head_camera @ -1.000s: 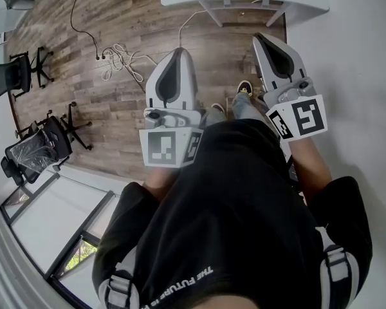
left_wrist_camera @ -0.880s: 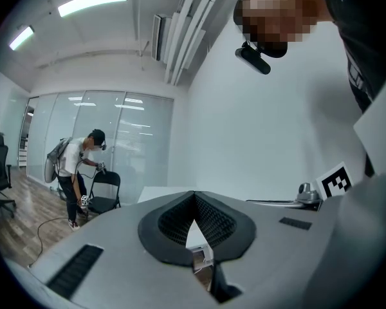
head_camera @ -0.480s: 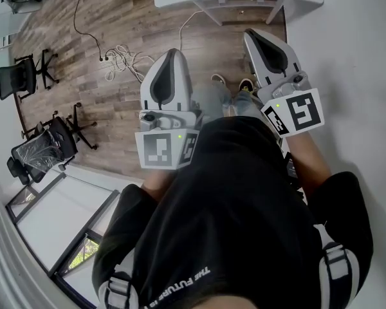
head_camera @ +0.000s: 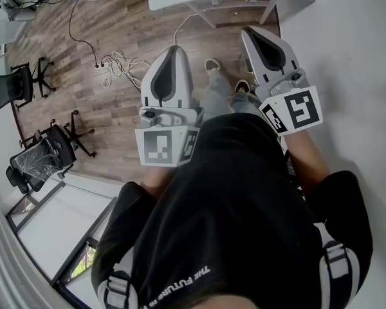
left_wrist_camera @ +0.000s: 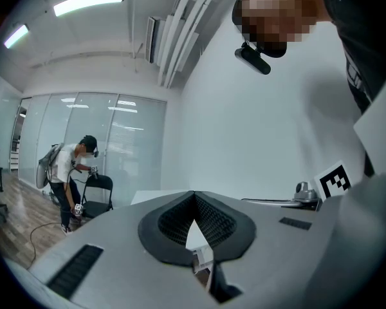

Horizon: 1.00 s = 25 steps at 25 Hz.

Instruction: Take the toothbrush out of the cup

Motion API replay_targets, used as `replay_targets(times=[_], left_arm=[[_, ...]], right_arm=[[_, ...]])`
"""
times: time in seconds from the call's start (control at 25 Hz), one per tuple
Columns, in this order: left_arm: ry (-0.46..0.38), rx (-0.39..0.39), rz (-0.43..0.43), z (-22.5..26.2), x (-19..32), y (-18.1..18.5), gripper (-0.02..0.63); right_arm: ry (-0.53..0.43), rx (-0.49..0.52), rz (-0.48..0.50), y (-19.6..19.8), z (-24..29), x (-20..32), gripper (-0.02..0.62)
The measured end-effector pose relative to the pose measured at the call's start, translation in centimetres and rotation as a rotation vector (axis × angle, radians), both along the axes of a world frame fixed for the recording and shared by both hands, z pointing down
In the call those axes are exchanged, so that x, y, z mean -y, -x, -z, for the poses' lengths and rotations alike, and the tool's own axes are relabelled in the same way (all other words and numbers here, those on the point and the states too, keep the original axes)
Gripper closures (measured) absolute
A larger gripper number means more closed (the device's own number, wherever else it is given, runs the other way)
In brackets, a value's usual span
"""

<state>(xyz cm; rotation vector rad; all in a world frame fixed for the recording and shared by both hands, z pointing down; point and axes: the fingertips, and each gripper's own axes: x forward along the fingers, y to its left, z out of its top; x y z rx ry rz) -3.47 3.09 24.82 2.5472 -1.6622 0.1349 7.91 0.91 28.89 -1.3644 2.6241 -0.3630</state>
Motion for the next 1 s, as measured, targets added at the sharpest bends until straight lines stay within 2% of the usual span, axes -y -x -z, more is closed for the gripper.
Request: replay_targets(times=[0.24,0.4,0.72,1.0], left_arm=[[-0.009,-0.065,0.035,-0.6,-0.4,2.3,0.598],[-0.015,-0.036,-0.023,-0.2,0.8,1.4,0.598],[-0.003,-0.060,-0.058,-1.5,2.9,2.4,0.598],[0.012,-0.078,-0.082,-1.9,7.9,3.2,0.598]], right_arm=[[-0.012,-0.032,-0.008,0.9,0.3,0.1,0.578],[-0.020,-0.063,-0.017,0.6,0.0,0.6,0.578],[-0.004,-0.125,-0.073,-0.9,-0.8,2.6,0.578],[0.025,-0.161,-0.102,-1.2,-0.9,6.9,0.577]])
